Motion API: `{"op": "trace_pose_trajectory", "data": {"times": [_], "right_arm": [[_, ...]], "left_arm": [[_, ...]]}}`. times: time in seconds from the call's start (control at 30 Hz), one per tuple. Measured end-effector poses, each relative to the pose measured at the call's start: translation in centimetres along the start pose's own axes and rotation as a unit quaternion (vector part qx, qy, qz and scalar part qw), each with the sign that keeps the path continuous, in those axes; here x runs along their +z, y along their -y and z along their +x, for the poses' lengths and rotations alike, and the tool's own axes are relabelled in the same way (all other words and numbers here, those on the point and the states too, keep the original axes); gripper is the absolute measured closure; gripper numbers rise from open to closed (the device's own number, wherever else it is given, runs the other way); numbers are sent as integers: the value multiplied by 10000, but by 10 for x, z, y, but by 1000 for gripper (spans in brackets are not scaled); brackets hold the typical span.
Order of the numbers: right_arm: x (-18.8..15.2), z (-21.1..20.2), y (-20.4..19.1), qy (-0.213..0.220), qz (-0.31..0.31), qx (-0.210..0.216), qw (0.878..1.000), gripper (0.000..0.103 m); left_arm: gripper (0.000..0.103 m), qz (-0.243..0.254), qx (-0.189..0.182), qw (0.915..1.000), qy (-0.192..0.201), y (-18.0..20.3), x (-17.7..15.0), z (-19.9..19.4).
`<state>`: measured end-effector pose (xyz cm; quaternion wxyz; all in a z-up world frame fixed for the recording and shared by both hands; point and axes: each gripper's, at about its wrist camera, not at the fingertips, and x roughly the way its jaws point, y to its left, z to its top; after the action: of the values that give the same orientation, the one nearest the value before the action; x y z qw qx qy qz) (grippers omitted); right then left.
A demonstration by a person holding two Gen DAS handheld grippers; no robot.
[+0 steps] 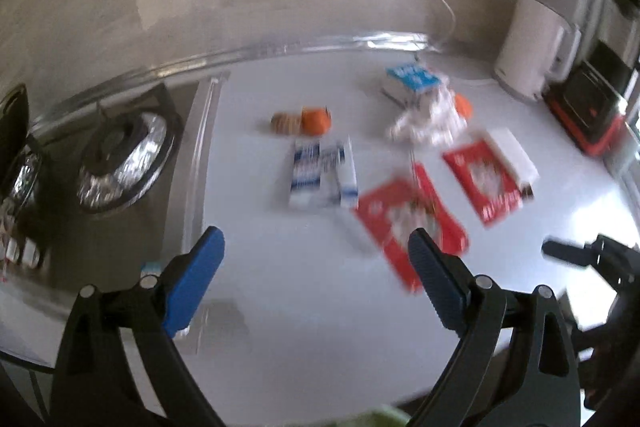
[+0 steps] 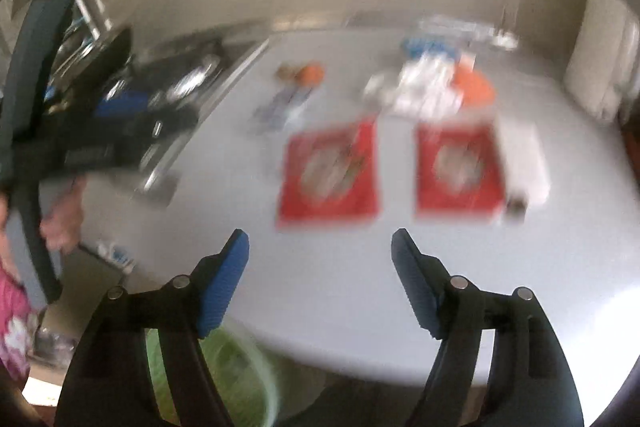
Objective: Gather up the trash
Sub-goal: 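Grasp the white crumpled tissue on the counter with the right tool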
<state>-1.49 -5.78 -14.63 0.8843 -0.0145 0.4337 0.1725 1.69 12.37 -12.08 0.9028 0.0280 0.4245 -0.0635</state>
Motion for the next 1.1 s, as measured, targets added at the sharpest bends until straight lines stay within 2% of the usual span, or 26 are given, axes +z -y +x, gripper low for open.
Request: {"op": "trace_pose_trajectory", "data": {"times": [0.2,0.33,0.53,0.67,0.7,0.77,0.8,0.87,0.93,1.0,1.1], "right_arm": [[68,47,56,206,60,-175,9996,29],[90,80,75,165,22,-315,9994,29],[104,125,93,-67,35,-354,9993,29],[104,149,96,-206,-85,-483,9986,30],[104,151,98,-214,-94,-493,9985,32],[104,157,103,-290,-78,-410,9987,58],[104,158,105,-298,-50,-357,9989,62],[104,154,112,-229,48,-203,9995,76],[106,145,118,-159,149,-77,9997,81],[108,129,122,20,215,0,9998,81],[110,98,130,271,290,45,9992,81]], "left_arm": [[14,-28,280,9996,6,11,47,45],[14,-191,399,9990,-106,4,64,75],[14,-437,530,9972,-298,-10,82,115],[14,-376,551,9972,-342,-7,87,130],[14,-343,553,9973,-350,-5,88,132],[14,-258,541,9975,-362,1,91,138],[14,-228,525,9977,-369,5,93,139],[14,-146,472,9981,-356,14,99,144],[14,-54,384,9987,-336,23,106,147],[14,89,252,9992,-294,33,114,151],[14,601,-74,9978,-257,59,129,162]]}}
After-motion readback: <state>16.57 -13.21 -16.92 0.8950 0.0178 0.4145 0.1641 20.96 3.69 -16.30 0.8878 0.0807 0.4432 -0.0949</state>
